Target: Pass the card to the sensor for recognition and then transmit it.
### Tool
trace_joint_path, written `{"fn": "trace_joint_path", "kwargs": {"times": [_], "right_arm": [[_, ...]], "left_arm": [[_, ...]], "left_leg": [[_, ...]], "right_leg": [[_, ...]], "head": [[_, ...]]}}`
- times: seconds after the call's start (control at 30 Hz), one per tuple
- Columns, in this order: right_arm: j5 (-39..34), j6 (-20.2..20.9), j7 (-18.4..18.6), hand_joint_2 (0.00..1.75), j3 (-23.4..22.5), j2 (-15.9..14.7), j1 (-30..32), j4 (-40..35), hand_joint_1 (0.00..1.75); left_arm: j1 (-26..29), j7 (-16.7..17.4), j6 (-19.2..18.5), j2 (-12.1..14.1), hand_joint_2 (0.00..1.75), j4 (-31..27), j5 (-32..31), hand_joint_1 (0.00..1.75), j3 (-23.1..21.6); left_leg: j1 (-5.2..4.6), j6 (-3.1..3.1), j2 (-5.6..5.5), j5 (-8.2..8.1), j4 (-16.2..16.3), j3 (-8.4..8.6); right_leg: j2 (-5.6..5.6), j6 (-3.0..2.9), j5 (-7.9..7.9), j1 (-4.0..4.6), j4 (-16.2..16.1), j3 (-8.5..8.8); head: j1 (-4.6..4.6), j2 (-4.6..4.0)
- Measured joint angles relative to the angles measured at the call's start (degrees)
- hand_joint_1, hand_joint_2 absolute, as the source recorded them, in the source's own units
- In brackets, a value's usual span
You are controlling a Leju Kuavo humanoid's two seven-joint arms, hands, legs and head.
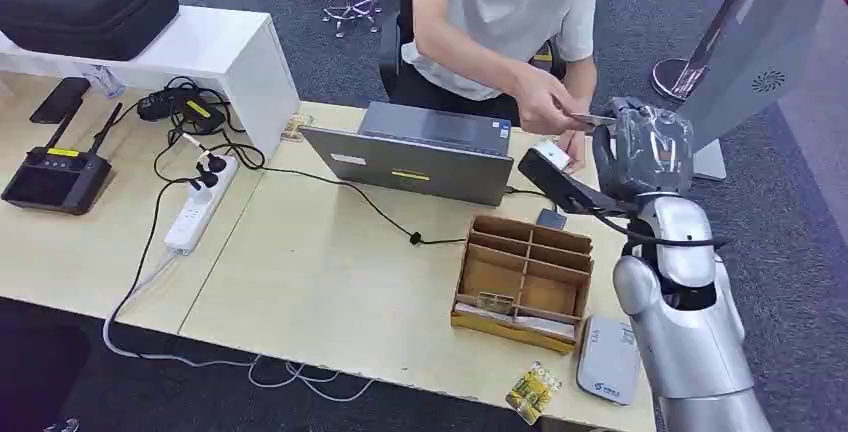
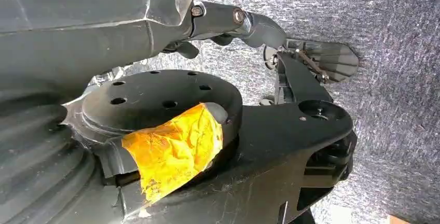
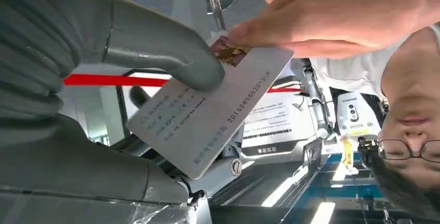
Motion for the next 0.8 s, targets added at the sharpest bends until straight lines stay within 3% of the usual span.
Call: {"fn": "trace_joint_path", "kwargs": {"times": [0.4, 0.8], "right_arm": [[-1.6, -0.4, -0.4, 1.75, 0.4, -0.4, 0.1, -0.2, 1.75], [-2.8, -1.5, -0.6, 1.75, 0.2, -1.5, 2.6, -1.8, 1.75]], "left_arm": [[-0.5, 2.4, -0.8, 0.1, 1.75, 0.0, 0.2, 0.0, -1.0], [-0.5, 2.1, 0.3, 0.2, 1.75, 0.0, 0.1, 0.0, -2.2]], "left_leg": [[0.0, 0.0, 0.01, 0.0, 0.0, 0.01], [0.0, 0.0, 0.03, 0.0, 0.0, 0.01]], "right_leg": [[0.01, 0.0, 0.0, 0.0, 0.0, 0.0], [0.02, 0.0, 0.0, 0.0, 0.0, -0.01]], "head": [[0.0, 0.0], [0.0, 0.0]]}}
